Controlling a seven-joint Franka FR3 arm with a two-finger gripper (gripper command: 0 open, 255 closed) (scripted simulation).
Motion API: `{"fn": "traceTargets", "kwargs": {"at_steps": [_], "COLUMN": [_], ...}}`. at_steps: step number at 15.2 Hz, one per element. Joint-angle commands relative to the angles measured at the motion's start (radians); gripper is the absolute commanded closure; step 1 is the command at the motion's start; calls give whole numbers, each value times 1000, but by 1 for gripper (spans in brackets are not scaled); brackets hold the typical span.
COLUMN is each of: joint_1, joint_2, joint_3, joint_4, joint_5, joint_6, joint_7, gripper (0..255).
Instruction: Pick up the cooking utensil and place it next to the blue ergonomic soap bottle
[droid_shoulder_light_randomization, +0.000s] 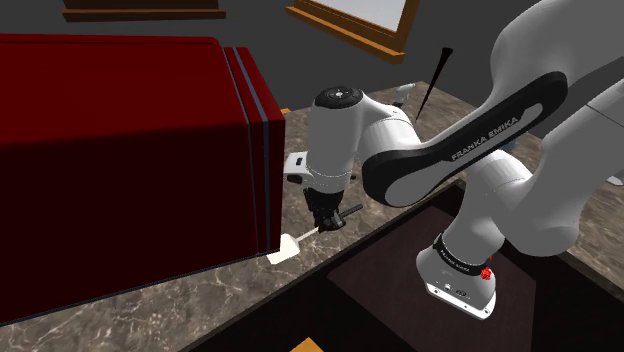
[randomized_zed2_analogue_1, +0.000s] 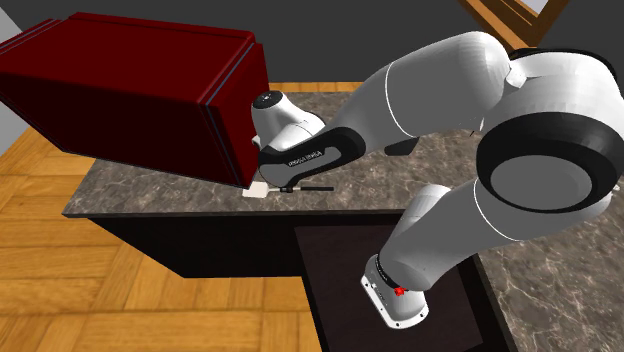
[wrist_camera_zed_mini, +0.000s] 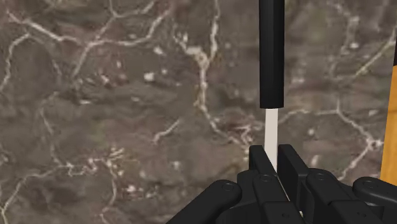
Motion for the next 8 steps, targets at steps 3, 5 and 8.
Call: {"fn": "traceTargets", "kwargs": {"at_steps": [3, 5, 8], "joint_1": [0, 0, 1], "joint_2": [0, 0, -20], "joint_3": [0, 0, 0], "joint_4": [0, 0, 12], "joint_5": [0, 0, 1], "joint_6": [0, 0, -32], "joint_7": [0, 0, -2], "gripper": [255, 255, 255]}}
